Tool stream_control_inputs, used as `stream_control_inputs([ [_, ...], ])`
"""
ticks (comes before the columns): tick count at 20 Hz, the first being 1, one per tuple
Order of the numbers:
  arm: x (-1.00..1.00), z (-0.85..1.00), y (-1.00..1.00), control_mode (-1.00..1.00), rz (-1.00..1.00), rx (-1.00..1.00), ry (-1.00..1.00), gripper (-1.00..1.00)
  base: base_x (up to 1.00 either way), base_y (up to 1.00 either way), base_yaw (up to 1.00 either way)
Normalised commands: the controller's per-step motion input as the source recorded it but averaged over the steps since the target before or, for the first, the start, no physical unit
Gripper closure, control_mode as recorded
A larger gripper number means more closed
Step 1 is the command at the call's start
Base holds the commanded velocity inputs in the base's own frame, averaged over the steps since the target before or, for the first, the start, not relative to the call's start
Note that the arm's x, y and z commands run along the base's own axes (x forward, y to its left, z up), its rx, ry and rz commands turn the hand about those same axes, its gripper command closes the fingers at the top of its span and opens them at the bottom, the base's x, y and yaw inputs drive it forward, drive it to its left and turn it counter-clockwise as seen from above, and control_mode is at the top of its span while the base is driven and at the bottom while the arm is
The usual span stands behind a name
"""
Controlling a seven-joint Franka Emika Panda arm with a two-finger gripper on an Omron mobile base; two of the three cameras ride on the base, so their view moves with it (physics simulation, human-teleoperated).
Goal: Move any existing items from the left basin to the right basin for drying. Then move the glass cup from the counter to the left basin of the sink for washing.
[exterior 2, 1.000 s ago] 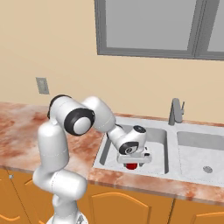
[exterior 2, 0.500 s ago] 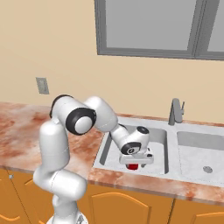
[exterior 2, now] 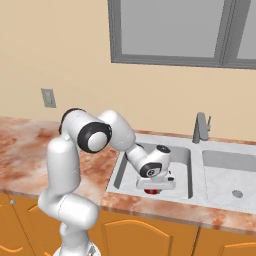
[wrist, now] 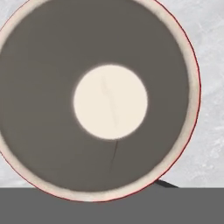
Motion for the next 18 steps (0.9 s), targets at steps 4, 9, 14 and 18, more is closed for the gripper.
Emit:
stream_control_inputs([
  [4,0.0,-0.01,0.0,-1.0,0.0,0.01,0.0,1.0,0.0,0.0,0.0],
  [9,-0.02,0.3,0.0,-1.0,0.0,0.02,0.0,1.0,0.0,0.0,0.0],
  [14,-0.05,0.54,-0.01,-1.0,0.0,0.01,0.0,1.0,0.0,0.0,0.0],
  [18,-0.1,0.56,-0.03,-1.0,0.0,0.0,0.0,1.0,0.0,0.0,0.0],
])
